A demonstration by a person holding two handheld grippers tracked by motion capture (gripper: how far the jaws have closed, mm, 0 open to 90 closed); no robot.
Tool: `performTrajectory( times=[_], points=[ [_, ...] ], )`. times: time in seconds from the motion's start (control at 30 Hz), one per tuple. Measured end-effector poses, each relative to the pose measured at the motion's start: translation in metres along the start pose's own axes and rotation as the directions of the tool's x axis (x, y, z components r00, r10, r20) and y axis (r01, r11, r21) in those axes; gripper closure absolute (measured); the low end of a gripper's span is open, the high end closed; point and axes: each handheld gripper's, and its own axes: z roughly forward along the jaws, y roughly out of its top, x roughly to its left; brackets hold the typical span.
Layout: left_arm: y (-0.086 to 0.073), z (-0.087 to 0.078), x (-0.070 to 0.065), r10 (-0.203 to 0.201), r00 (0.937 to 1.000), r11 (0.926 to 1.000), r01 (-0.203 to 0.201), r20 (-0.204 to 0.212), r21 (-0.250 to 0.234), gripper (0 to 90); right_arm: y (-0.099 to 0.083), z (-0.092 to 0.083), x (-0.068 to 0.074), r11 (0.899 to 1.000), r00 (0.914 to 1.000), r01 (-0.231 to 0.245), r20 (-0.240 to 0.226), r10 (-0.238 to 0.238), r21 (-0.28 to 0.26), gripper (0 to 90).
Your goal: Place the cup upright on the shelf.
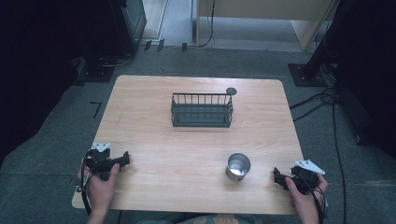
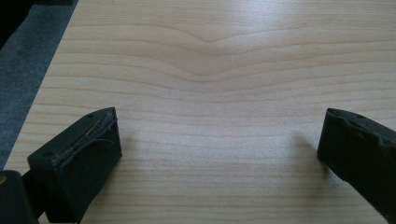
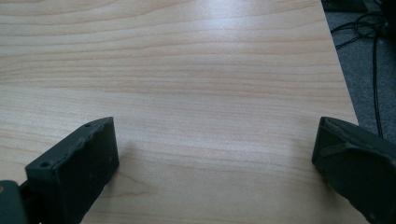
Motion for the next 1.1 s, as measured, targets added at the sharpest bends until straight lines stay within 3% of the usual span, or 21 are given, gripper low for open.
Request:
performTrajectory(
  times=[0.27, 0.67, 1.1],
  points=[
    [0.0, 0.0, 0.0, 0.0, 1.0, 1.0, 0.0, 0.0, 0.0, 0.0, -0.001, -0.003, 0.002, 1.0, 0.9997, -0.025, 0.008, 0.025, -0.002, 3.6],
    [0.0, 0.0, 0.0, 0.0, 1.0, 1.0, 0.0, 0.0, 0.0, 0.0, 0.018, -0.021, 0.025, 0.999, 0.9982, 0.002, -0.06, -0.005, -0.038, 3.8],
    [0.0, 0.0, 0.0, 0.0, 1.0, 1.0, 0.0, 0.0, 0.0, 0.0, 0.04, -0.04, 0.035, 0.997, 0.993, -0.008, -0.118, -0.002, -0.079, 3.1]
  ],
)
